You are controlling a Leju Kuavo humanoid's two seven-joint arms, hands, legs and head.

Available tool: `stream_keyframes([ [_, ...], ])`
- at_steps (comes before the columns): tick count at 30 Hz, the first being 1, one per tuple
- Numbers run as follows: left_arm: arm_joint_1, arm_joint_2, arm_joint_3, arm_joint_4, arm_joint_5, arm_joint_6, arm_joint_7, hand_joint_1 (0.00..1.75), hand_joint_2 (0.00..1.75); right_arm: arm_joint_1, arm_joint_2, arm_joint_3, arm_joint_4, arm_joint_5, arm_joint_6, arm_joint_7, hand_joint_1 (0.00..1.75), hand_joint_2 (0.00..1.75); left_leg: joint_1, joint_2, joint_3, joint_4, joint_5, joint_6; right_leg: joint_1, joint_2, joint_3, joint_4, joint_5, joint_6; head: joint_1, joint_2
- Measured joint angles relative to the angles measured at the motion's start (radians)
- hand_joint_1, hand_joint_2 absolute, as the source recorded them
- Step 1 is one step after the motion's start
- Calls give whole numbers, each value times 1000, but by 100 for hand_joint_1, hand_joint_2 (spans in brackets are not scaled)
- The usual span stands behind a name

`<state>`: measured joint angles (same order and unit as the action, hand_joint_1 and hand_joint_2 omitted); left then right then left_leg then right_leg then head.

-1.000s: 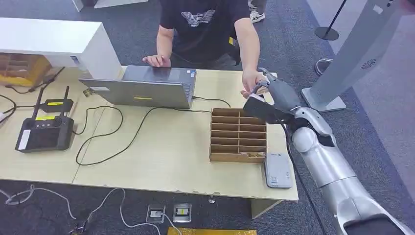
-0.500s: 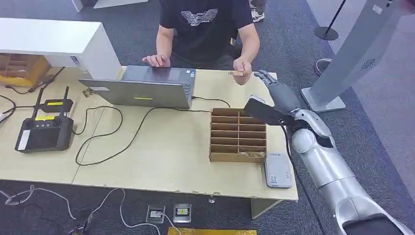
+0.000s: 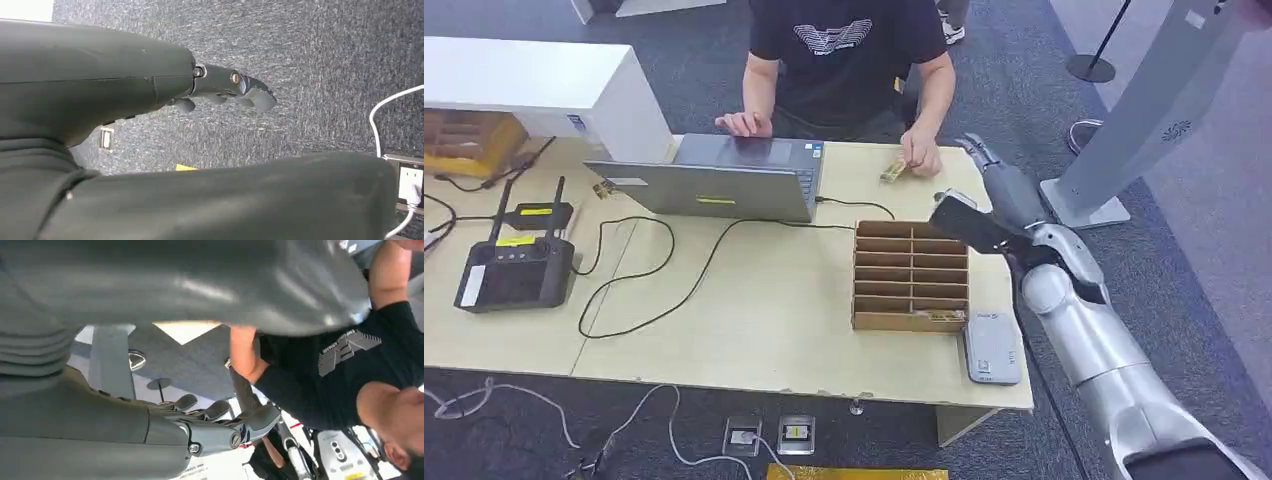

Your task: Pass the card to the sensor for recognition and then transmit it.

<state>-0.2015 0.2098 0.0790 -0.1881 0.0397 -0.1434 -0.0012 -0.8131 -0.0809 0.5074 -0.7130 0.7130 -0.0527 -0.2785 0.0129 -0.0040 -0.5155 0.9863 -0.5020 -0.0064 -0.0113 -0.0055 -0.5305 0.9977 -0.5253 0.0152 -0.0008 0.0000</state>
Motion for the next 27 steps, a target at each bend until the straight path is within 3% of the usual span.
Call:
stream_keyframes([
  [14, 0, 0, -3, 0, 2, 8, -4, 0, 0, 16, -23, -46, -55, -31, -27, 3, 0, 0, 0, 1, 0, 0, 0, 0, 0, 1, -1, 0, 0, 0, 0, 0],
  [27, 5, 6, -3, 0, 8, 8, -4, 0, 0, 46, -35, -58, -114, -22, -3, 35, 0, 0, 0, 1, 0, 0, 0, 0, 0, 1, -1, 0, 0, 0, 0, 0],
])
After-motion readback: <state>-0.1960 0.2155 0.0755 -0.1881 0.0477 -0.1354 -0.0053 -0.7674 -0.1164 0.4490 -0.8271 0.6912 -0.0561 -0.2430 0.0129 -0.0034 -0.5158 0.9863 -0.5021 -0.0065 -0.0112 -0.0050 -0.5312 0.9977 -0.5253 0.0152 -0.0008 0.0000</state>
